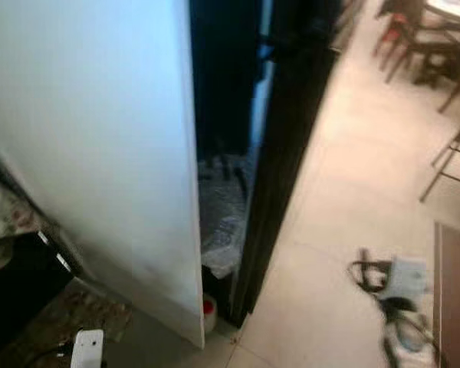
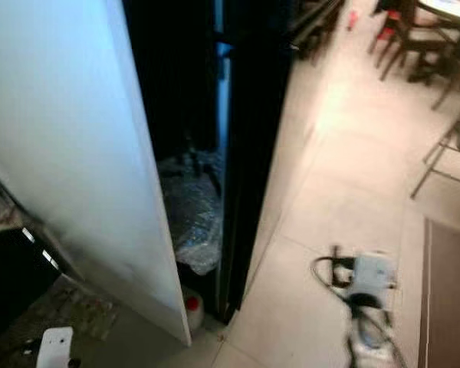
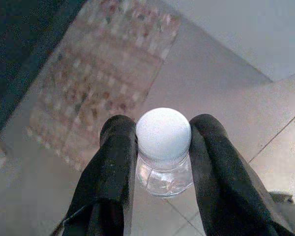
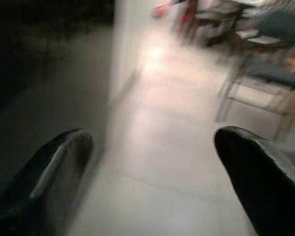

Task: Restocking fridge

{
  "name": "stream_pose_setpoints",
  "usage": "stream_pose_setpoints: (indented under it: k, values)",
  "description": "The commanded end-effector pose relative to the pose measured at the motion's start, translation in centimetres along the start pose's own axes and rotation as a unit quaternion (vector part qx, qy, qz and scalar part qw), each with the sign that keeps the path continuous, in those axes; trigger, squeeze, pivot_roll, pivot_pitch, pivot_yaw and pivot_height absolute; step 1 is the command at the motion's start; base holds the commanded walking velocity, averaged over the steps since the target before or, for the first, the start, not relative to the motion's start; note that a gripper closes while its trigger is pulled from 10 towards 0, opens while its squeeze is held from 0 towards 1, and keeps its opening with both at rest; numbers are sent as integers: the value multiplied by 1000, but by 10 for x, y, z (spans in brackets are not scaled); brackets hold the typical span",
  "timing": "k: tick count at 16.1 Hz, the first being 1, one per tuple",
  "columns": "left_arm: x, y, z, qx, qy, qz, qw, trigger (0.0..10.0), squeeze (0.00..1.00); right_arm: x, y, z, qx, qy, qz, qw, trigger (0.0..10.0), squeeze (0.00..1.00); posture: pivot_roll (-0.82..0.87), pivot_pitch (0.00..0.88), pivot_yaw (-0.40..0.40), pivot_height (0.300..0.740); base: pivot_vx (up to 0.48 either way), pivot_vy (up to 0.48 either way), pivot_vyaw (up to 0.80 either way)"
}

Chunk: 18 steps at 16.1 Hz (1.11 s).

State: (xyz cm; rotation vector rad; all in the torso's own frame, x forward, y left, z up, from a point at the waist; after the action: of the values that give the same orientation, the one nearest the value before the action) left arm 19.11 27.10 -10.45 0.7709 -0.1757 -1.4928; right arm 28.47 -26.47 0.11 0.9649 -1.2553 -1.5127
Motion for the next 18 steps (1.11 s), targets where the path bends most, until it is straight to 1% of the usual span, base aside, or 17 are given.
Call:
stream_pose_setpoints:
  k: [1,2,3,4,5,6,7,8,9,10,11,12,13,14,15,16,18]
  values:
    - [-3,-1,0,0,7,4,1000,10000,0,-3,-11,7,-18,9,7,1000,10000,0,-109,0,10,740,0,0,0]
    - [-3,-1,0,0,7,4,1000,10000,0,-11,-6,8,-4,32,21,999,10000,0,-107,0,8,740,0,0,0]
    - [-4,-2,0,0,8,3,1000,10000,0,-21,-1,11,14,60,25,998,10000,0,-106,0,6,740,0,0,0]
    - [-5,-4,1,-1,9,4,1000,10000,0,-37,11,17,43,105,9,993,10000,0,-112,0,9,740,0,0,0]
    - [-6,-5,1,-2,10,4,1000,10000,0,-44,15,20,52,123,9,991,10000,0,-115,0,10,740,0,0,0]
    - [-7,-7,1,-5,11,2,1000,10000,0,-55,21,24,60,152,7,986,10000,0,-119,0,13,740,0,0,0]
    - [-7,-8,1,-7,11,-1,1000,10000,0,-63,26,25,63,174,12,983,10000,0,-121,0,15,740,0,0,0]
    - [-8,-8,1,-6,12,-2,1000,10000,0,-68,32,21,66,182,9,981,10000,0,-121,0,15,740,0,0,0]
    - [-8,-4,0,-3,12,-1,1000,10000,0,-74,46,12,84,182,-2,980,10000,0,-120,0,8,740,0,0,0]
    - [-8,-2,0,0,13,2,1000,10000,0,-76,56,6,91,176,-11,980,10000,965,-115,0,5,740,0,0,0]
    - [-6,2,0,4,14,7,1000,10000,0,-79,67,1,101,174,-17,979,10000,1000,-111,0,5,740,0,0,0]
    - [-5,3,-1,5,14,7,1000,10000,0,-78,69,-2,99,166,-4,981,10000,1000,-107,0,4,740,0,0,0]
    - [-3,2,0,4,12,5,1000,10000,0,-73,68,-9,86,139,9,986,10000,416,-109,0,8,740,0,0,0]
    - [1,1,0,3,4,-7,1000,10000,0,-69,66,-16,75,116,-11,990,10000,0,-105,0,8,740,0,0,0]
    - [2,0,1,4,3,-8,1000,10000,0,-70,68,-18,74,116,-35,990,10000,0,-102,0,9,740,0,0,0]
    - [2,-1,1,2,5,-2,1000,10000,0,-78,71,-18,78,136,-37,987,10000,0,-101,0,6,740,0,0,0]
    - [2,-3,1,0,6,0,1000,10000,0,-84,73,-18,76,148,-24,986,10000,0,-102,0,4,740,0,0,0]
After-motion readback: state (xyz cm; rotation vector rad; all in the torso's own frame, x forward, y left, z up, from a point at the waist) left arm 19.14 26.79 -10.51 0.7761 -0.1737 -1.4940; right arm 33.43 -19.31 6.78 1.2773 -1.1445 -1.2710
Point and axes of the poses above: a point about 5 cm out from each wrist's last joint towards the gripper, its own z axis pointing back from the gripper into the wrist, its own y axis along the axis of the wrist's last joint, x = y × z, the point moved 4 cm from there along -z, pointing out of the wrist towards the gripper, and after that the axes turned 7 degrees about -z, right-handed, at the moved point
